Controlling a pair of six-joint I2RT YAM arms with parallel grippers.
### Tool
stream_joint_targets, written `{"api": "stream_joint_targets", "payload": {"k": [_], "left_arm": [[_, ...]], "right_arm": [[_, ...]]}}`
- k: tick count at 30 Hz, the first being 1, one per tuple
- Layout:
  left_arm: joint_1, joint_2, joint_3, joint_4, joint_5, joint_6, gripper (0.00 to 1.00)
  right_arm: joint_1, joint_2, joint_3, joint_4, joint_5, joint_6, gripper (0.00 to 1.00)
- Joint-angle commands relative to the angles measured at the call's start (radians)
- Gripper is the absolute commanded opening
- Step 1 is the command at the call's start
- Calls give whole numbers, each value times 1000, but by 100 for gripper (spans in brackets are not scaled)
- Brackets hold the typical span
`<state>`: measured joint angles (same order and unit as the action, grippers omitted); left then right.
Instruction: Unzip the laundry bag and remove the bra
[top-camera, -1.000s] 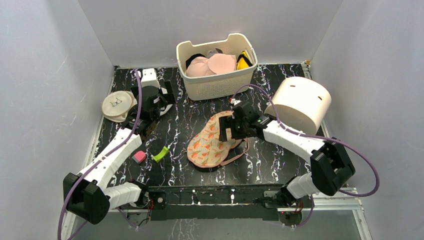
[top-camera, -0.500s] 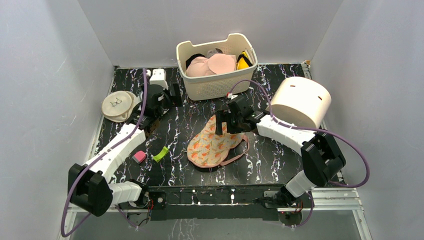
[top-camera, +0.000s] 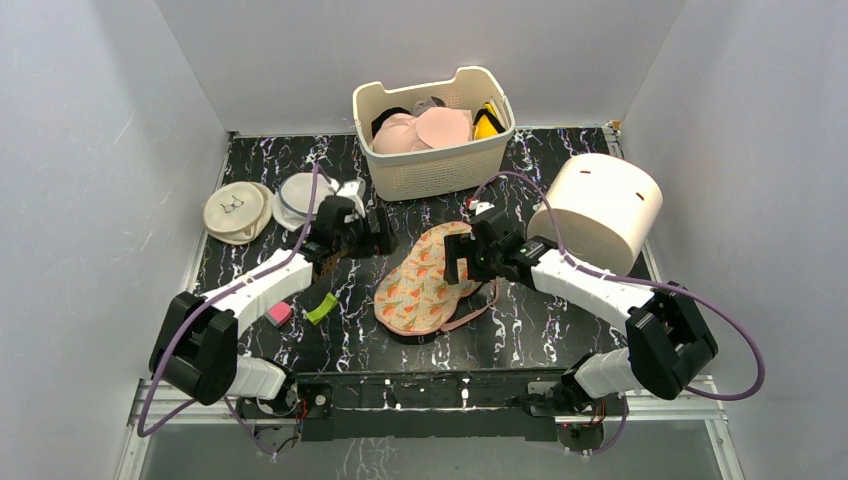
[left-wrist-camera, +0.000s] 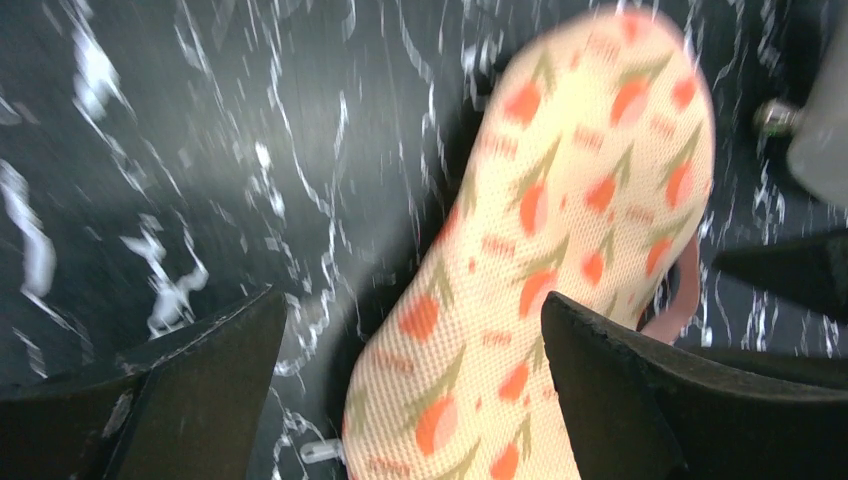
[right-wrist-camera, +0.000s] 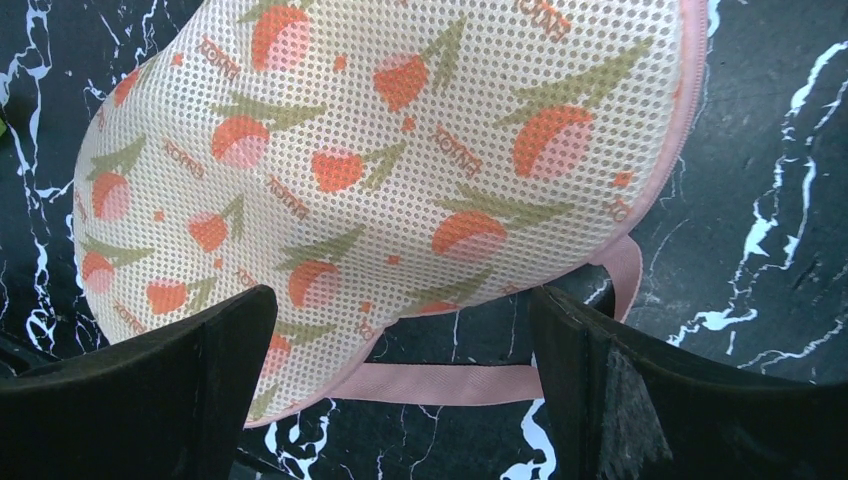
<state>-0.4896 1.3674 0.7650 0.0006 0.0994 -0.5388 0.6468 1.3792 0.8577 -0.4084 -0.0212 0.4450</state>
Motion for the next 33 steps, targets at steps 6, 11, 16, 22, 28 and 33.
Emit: {"api": "stream_joint_targets", "payload": {"k": [6, 11, 16, 22, 28, 33], "left_arm": [[-62, -64, -97, 9, 190, -97, 98], [-91, -61, -157, 100, 281, -176, 86], [-223, -118, -200, 161, 260, -253, 86], [-337, -165, -131, 8, 200, -196, 96], [-340, -282, -75, -192, 79, -130, 98], [-340, -340, -53, -214, -9, -106, 98]], "right_arm": [[1, 46, -74, 262, -90, 30, 98], [4, 155, -42, 369, -199, 77, 97], [37, 312, 123, 377, -252, 64, 96], [42, 307, 264, 282, -173, 9, 96], [36, 76, 161, 229, -19, -40, 98], [33, -85, 81, 128, 124, -43, 98]]}}
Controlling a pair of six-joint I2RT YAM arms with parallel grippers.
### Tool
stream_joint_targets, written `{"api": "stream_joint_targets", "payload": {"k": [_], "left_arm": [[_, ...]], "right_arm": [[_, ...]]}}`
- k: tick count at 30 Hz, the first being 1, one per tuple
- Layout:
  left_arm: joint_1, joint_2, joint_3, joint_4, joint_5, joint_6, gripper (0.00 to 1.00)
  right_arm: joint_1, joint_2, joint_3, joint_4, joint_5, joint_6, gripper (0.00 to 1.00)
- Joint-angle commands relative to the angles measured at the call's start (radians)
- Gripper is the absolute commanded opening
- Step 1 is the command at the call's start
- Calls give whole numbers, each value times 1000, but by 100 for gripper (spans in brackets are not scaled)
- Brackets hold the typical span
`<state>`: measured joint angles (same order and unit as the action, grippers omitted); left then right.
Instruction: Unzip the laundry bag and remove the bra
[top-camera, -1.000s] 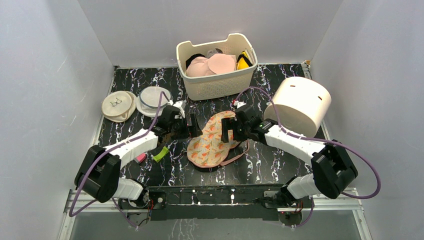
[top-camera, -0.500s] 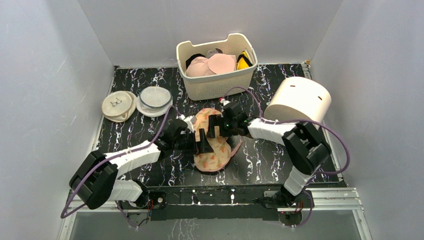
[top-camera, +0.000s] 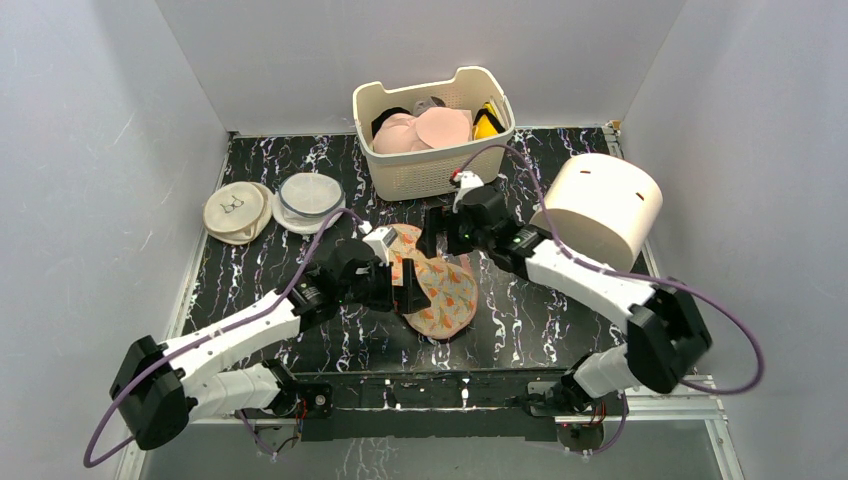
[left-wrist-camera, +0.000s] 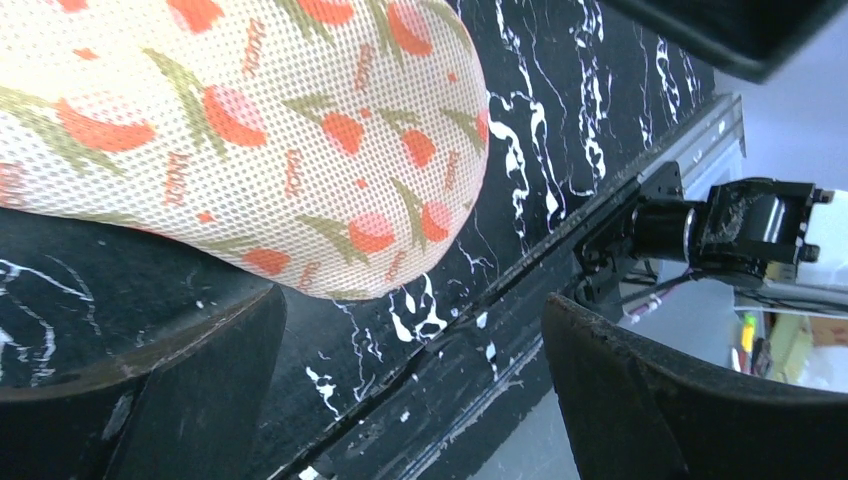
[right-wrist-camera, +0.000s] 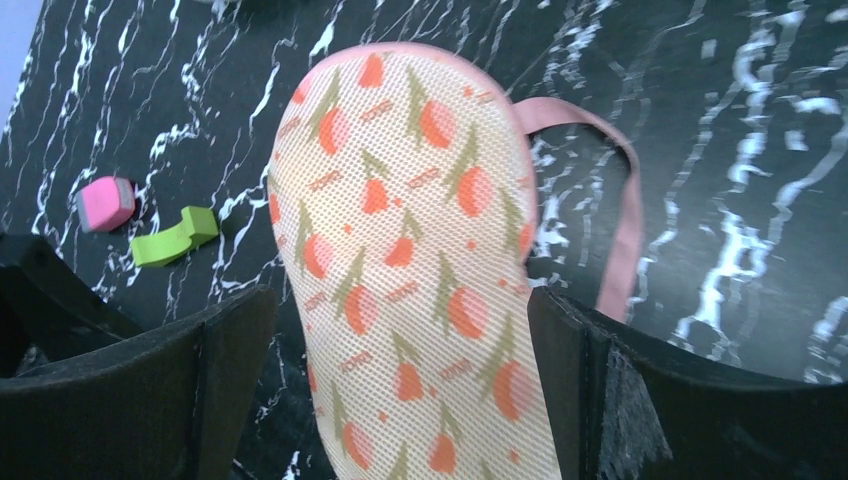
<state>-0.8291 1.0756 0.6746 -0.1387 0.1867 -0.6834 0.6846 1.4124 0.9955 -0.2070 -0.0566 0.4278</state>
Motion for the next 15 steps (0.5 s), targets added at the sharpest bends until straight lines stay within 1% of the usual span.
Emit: {"api": "stream_joint_targets", "payload": {"k": [1, 3, 5, 7, 9, 12, 15], "left_arm": [[-1, -69, 31, -42, -96, 58, 98], [-1, -103, 13, 34, -91, 119, 98], [-2, -135, -7, 123, -51, 244, 98], [-2, -171, -48, 234, 32, 399, 98], [-4, -188, -68, 289, 104, 571, 98], [-5, -169, -67, 268, 153, 859, 98], [-33, -123, -68, 132, 269, 1248, 99]], "right_arm": [[-6, -163, -78, -71, 186, -26, 98], [-6, -258, -123, -36, 215, -38, 98], [-5, -346, -151, 3, 217, -62, 98], [-6, -420, -172, 38, 217, -92, 98], [-5, -482, -184, 66, 223, -123, 98], [-6, -569, -203, 103, 243, -151, 98], [-5, -623, -230, 131, 244, -169, 98]]}}
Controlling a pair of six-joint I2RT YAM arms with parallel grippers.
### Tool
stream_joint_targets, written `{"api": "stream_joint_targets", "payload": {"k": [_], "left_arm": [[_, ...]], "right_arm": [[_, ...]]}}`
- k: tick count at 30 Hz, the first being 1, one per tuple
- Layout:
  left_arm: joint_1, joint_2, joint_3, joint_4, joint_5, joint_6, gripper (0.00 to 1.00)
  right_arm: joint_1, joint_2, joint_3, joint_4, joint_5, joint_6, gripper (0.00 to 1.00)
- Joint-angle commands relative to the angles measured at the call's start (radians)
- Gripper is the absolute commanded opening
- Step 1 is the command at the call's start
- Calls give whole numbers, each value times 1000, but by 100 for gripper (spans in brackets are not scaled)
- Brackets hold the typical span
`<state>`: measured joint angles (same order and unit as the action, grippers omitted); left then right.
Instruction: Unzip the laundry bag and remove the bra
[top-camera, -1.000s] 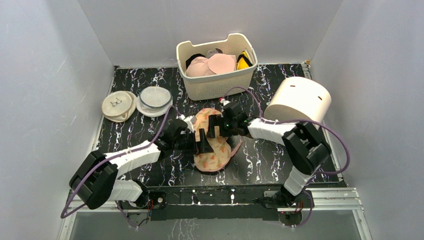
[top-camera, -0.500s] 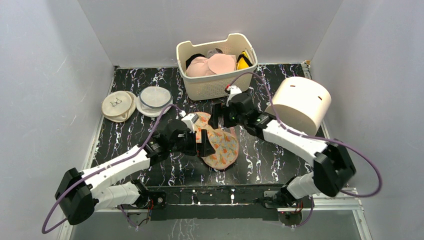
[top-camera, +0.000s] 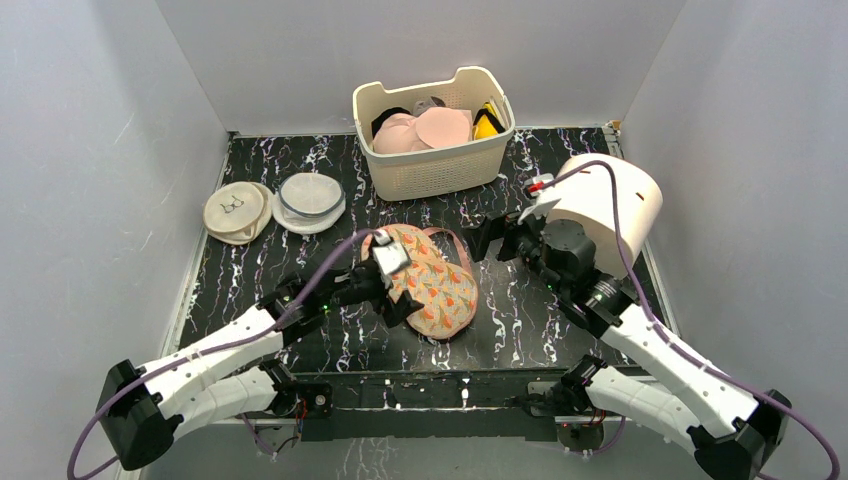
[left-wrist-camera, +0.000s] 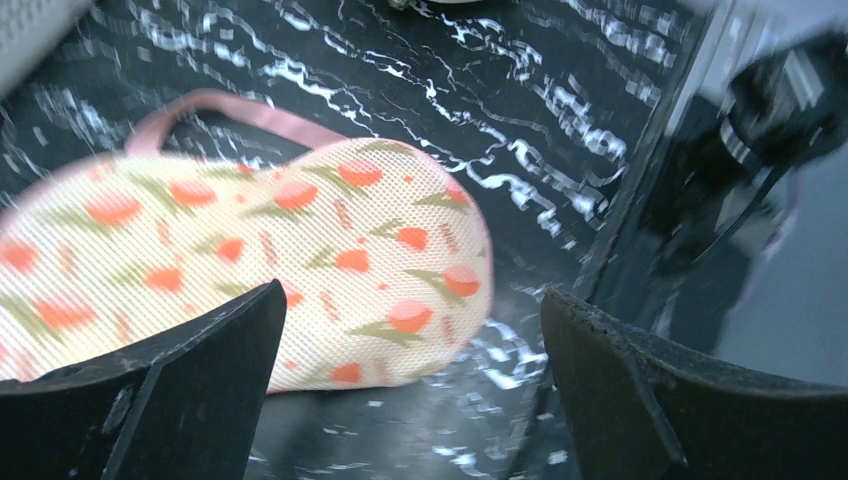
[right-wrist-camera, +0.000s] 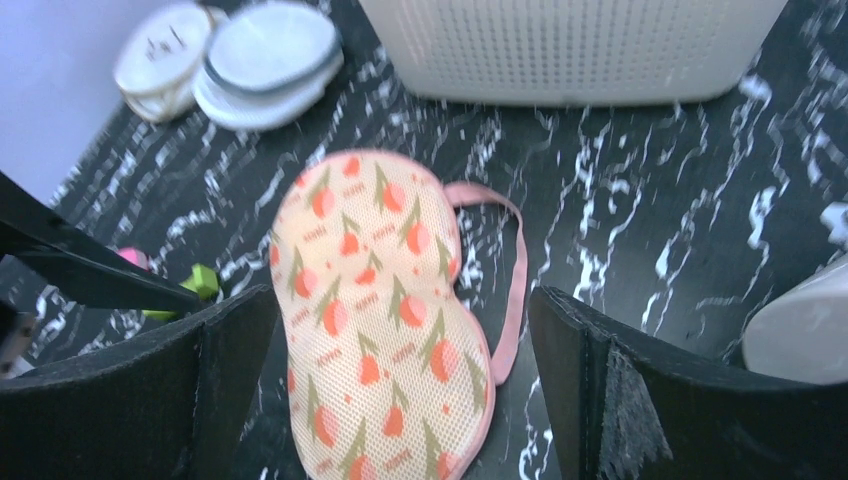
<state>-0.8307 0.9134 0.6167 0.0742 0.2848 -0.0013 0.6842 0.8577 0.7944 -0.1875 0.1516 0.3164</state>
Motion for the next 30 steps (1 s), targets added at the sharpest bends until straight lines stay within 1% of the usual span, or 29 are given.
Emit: {"api": "stream_joint_targets", "payload": {"k": [1, 2, 3, 6, 7, 10, 11, 14, 16, 17, 21, 25, 26, 30], "left_arm": [[-75, 52, -24, -117, 149, 696, 98], [-126, 63, -50, -107, 76, 774, 98], [-151, 73, -76, -77, 24, 819, 98], [-161, 110, -118, 1, -7, 870, 97], [-164, 119, -131, 37, 0, 878, 94], [-206, 172, -159, 79, 2, 940, 79], [-226, 197, -167, 98, -20, 956, 76], [-301, 279, -194, 163, -135, 1003, 71], [-319, 308, -232, 252, -176, 1009, 64], [-321, 319, -240, 287, -191, 1012, 62], [-323, 381, -222, 313, -235, 1015, 57], [-323, 429, -230, 356, -256, 998, 55], [-323, 436, -229, 358, -265, 998, 53], [-319, 428, -199, 315, -270, 950, 38]], "right_arm": [[-6, -83, -38, 115, 37, -62, 98], [-6, -93, -45, 115, 43, -65, 98], [-5, -101, -52, 112, 47, -67, 98], [-6, -114, -59, 89, 71, -75, 98], [-5, -116, -58, 81, 79, -75, 98], [-6, -124, -60, 75, 79, -76, 98], [-5, -125, -61, 79, 75, -78, 98], [-5, -121, -67, 102, 67, -81, 98], [-5, -115, -67, 114, 64, -79, 98], [-6, -111, -67, 118, 58, -79, 98], [-6, -97, -66, 123, 50, -74, 98], [-5, -103, -70, 116, 53, -70, 98], [-6, -107, -72, 113, 56, -70, 98], [-6, -129, -83, 115, 77, -71, 98]]}}
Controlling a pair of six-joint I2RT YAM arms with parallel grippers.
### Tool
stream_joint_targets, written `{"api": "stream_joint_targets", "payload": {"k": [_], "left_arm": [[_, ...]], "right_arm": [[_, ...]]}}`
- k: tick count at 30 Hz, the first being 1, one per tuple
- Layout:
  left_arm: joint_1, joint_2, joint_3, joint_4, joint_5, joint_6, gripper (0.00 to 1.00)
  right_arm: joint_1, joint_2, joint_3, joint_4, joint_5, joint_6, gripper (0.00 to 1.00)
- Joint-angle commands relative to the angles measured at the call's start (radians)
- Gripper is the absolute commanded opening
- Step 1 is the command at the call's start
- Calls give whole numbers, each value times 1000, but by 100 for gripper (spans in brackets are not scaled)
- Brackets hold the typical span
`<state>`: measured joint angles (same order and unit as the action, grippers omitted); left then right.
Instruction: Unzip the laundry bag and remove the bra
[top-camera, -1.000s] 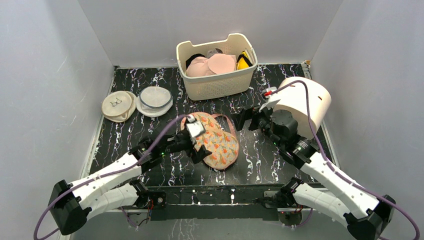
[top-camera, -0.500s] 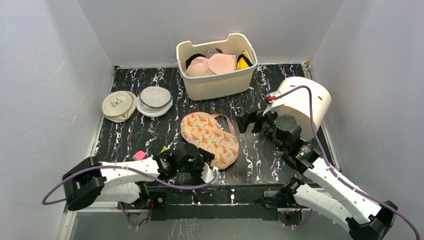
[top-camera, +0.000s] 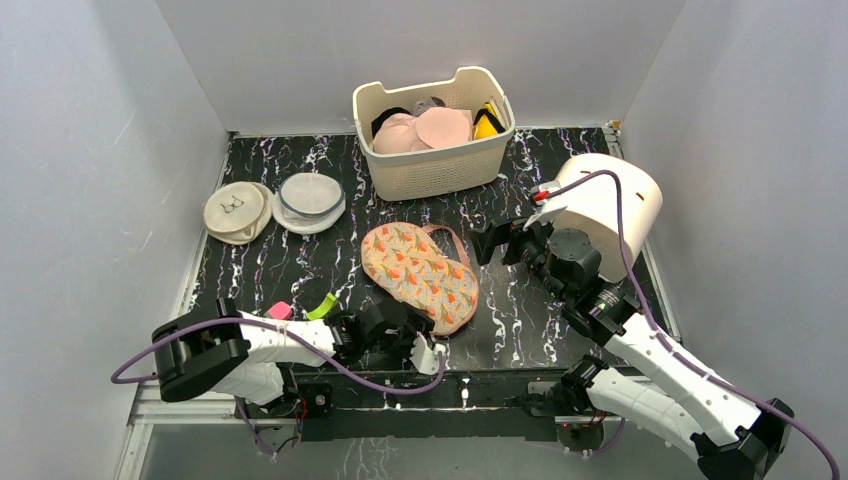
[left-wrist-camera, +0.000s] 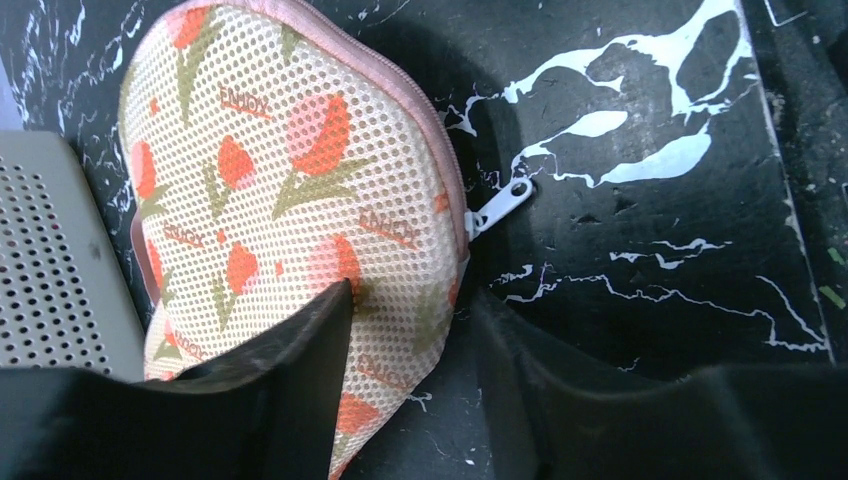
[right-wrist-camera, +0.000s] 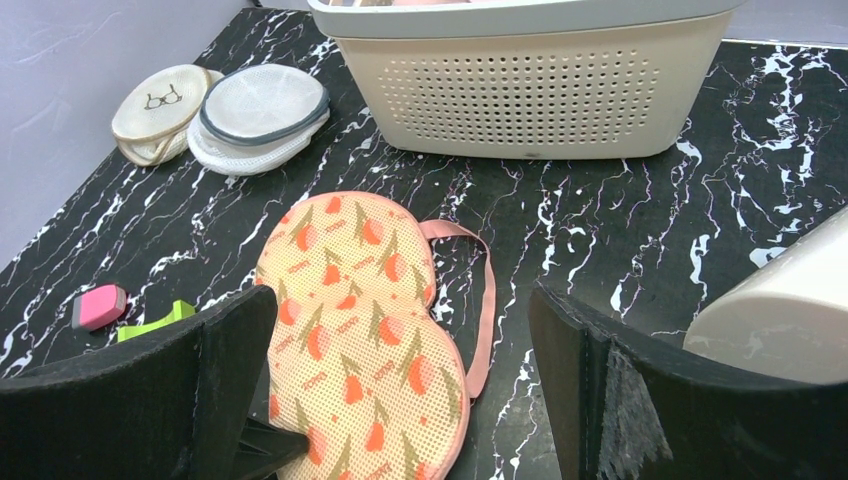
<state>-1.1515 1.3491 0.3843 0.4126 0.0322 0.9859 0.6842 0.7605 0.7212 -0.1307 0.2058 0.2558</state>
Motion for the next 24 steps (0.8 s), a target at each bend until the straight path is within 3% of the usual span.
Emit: {"api": "stream_joint_targets", "payload": {"k": [1, 9, 13, 20, 24], "left_arm": [[5, -15, 41, -32, -19, -55, 34], [45, -70, 80, -63, -4, -191, 0], [68, -92, 107, -57, -15, -271, 0], [124, -151, 151, -51, -43, -459, 0], [165, -151, 201, -51, -188, -623, 0]], "right_arm": [[-5, -33, -9, 57, 25, -11, 98], [-5, -24, -15, 86, -13, -32, 98], [-5, -18, -61, 176, -61, -45, 98], [-5, -2, -91, 157, -17, -43, 98], [-6, -24, -127, 177, -66, -63, 98]]}}
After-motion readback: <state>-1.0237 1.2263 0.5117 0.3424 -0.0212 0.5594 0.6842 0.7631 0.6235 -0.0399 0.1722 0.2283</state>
